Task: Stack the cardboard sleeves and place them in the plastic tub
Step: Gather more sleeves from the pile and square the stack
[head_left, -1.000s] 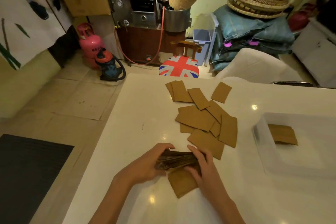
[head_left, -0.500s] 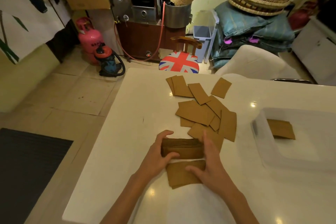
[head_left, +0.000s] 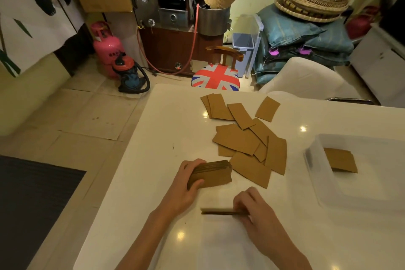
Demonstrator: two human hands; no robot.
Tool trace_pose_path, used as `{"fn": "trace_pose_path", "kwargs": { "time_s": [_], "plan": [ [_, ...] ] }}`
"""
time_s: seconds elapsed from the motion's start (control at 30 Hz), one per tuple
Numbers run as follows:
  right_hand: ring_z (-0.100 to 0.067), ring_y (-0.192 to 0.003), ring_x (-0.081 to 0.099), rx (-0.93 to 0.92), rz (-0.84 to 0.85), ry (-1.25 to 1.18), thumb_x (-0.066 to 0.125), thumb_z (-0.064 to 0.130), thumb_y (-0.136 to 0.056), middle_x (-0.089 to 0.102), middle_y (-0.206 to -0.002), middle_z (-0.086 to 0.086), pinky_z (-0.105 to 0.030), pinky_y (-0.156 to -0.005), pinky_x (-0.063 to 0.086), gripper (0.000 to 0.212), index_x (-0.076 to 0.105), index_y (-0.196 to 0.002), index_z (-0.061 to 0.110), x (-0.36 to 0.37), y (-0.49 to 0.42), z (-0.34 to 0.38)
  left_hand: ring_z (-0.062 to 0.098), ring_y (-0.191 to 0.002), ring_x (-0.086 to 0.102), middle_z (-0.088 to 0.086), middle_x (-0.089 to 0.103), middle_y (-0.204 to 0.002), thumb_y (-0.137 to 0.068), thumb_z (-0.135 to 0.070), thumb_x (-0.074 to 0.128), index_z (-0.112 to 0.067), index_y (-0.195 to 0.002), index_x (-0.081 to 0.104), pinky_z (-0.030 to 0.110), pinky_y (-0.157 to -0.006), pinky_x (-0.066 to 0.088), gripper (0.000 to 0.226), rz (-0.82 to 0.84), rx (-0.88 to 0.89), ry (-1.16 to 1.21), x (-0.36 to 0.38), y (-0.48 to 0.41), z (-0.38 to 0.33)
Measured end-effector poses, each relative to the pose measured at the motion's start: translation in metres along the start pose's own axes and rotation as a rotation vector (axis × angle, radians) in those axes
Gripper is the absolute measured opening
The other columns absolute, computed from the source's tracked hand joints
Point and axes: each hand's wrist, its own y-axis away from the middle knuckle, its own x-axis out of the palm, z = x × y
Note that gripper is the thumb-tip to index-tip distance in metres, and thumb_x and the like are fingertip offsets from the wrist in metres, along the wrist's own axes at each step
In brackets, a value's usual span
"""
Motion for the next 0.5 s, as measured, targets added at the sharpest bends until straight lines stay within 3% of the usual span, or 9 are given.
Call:
{"fn": "trace_pose_path", "kwargs": {
  "time_s": [0.07, 0.13, 0.2, 0.27, 0.33, 0.4, 0.5],
  "plan": [
    [-0.008, -0.093, 0.049, -0.105, -0.346, 0.057, 0.055, -0.011, -0.069, 0.049, -0.1, 0.007, -0.017, -0.079, 0.042, 0.035, 0.06, -0.088, 0.018, 0.011, -0.008, -0.007, 0.008, -0.116, 0.049, -0.001, 0.048, -0.124, -0.098, -0.019, 0.047, -0.03, -0.136, 0.047, 0.012, -0.096, 0.04, 0.04, 0.012, -0.019, 0.073, 0.001, 0.003, -0.002],
    [-0.025, -0.106, 0.049, -0.075, -0.498, 0.109, 0.055, -0.018, -0.056, 0.048, -0.107, -0.004, -0.025, -0.09, 0.04, 0.039, 0.062, -0.084, 0.008, 0.026, -0.022, -0.008, 0.006, -0.119, 0.048, -0.006, 0.047, -0.125, -0.101, -0.029, 0.041, -0.03, -0.139, 0.044, 0.014, -0.098, 0.04, 0.039, -0.01, -0.089, 0.169, 0.002, 0.004, -0.001],
    [-0.034, -0.122, 0.043, 0.007, -0.498, 0.089, 0.057, -0.027, -0.049, 0.044, -0.12, -0.009, -0.04, -0.101, 0.038, 0.051, 0.059, -0.085, 0.009, 0.037, -0.033, -0.002, 0.001, -0.122, 0.047, -0.012, 0.046, -0.127, -0.1, -0.038, 0.041, -0.034, -0.14, 0.04, 0.013, -0.1, 0.04, 0.04, -0.031, -0.129, 0.216, 0.002, 0.002, -0.004],
    [-0.035, -0.13, 0.038, -0.02, -0.467, 0.053, 0.057, -0.029, -0.048, 0.041, -0.13, -0.012, -0.045, -0.105, 0.036, 0.057, 0.056, -0.088, 0.012, 0.045, -0.038, -0.003, 0.001, -0.124, 0.046, -0.012, 0.045, -0.129, -0.1, -0.037, 0.044, -0.037, -0.138, 0.038, 0.013, -0.102, 0.038, 0.039, -0.044, -0.126, 0.186, 0.003, -0.001, -0.005],
    [-0.023, -0.132, 0.036, -0.086, -0.394, -0.02, 0.057, -0.028, -0.052, 0.038, -0.135, -0.008, -0.033, -0.108, 0.032, 0.062, 0.054, -0.092, 0.019, 0.045, -0.035, -0.006, 0.002, -0.125, 0.046, -0.012, 0.046, -0.13, -0.102, -0.035, 0.042, -0.038, -0.137, 0.039, 0.013, -0.103, 0.038, 0.036, -0.058, -0.129, 0.158, 0.004, -0.002, -0.007],
    [-0.003, -0.13, 0.035, -0.093, -0.305, -0.123, 0.057, -0.021, -0.057, 0.041, -0.134, 0.009, -0.015, -0.107, 0.026, 0.064, 0.053, -0.094, 0.031, 0.034, -0.03, -0.015, 0.003, -0.123, 0.046, -0.011, 0.047, -0.128, -0.103, -0.032, 0.038, -0.036, -0.137, 0.04, 0.013, -0.101, 0.038, 0.034, -0.066, -0.125, 0.142, 0.005, 0.0, -0.006],
    [0.004, -0.122, 0.047, -0.063, -0.167, -0.246, 0.059, -0.004, -0.068, 0.053, -0.124, 0.027, -0.011, -0.097, 0.037, 0.054, 0.059, -0.097, 0.042, 0.006, -0.024, -0.032, 0.005, -0.119, 0.048, -0.007, 0.048, -0.124, -0.105, -0.026, 0.036, -0.034, -0.135, 0.043, 0.015, -0.098, 0.039, 0.033, -0.06, -0.105, 0.092, 0.006, -0.001, -0.01]
  ]
}}
